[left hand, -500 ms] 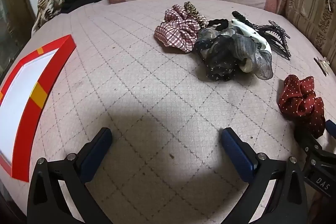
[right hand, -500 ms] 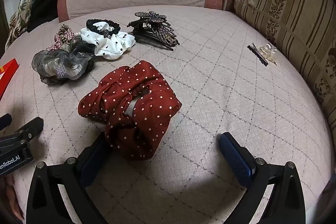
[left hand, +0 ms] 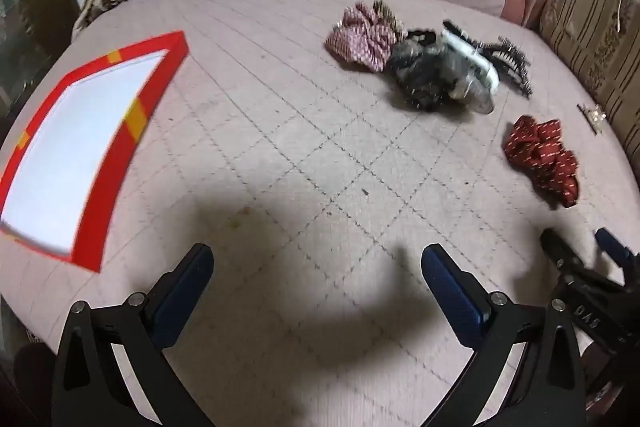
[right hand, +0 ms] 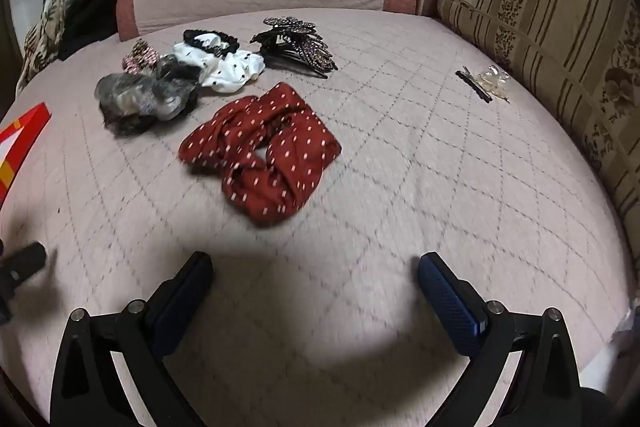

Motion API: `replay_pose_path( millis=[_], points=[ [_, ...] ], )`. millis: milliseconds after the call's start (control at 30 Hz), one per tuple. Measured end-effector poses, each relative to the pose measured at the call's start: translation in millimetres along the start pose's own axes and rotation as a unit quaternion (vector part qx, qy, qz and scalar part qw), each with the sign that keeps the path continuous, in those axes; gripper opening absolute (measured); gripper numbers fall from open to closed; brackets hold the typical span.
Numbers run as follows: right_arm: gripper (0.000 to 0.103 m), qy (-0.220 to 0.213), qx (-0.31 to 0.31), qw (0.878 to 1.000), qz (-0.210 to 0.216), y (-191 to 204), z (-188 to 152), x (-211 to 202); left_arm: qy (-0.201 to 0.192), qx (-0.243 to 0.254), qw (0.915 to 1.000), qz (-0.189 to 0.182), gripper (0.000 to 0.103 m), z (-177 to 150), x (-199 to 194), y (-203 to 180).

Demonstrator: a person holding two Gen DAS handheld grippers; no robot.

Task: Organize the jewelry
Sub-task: 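Move both tools toward the pile of hair accessories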

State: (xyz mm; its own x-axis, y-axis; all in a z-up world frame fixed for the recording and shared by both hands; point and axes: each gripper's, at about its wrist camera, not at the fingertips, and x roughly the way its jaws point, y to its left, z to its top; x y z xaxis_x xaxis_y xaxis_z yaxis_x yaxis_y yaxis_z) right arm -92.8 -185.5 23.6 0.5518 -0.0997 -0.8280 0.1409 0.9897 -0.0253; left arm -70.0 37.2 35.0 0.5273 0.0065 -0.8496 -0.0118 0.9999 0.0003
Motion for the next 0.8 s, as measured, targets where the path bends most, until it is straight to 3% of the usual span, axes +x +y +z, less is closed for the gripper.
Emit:
replay_pose_path(
  millis=[233,433,600,800],
  points=[
    [0.103,0.006,0.038,0.999,0.001,-13,-11,-23,-0.069,0.011,0.9975,0.011,0.103,8,-59,-6],
    [0.103,-0.061,0.040,0.997,-0.019,-15,-5,-72,-0.119,0.018,0.9925,0.019,0.103,9,-95,-13],
    [0.103,-0.145,0.040,0.988,-0.035,-7,10,-116,-0.150,0.029,0.9882,0.008,0.103,4,-116,-18],
    [0.103,-0.167,0.044,0.984,-0.041,-6,18,-135,-0.170,0.051,0.9842,0.001,0.103,-1,-132,-26]
  ],
)
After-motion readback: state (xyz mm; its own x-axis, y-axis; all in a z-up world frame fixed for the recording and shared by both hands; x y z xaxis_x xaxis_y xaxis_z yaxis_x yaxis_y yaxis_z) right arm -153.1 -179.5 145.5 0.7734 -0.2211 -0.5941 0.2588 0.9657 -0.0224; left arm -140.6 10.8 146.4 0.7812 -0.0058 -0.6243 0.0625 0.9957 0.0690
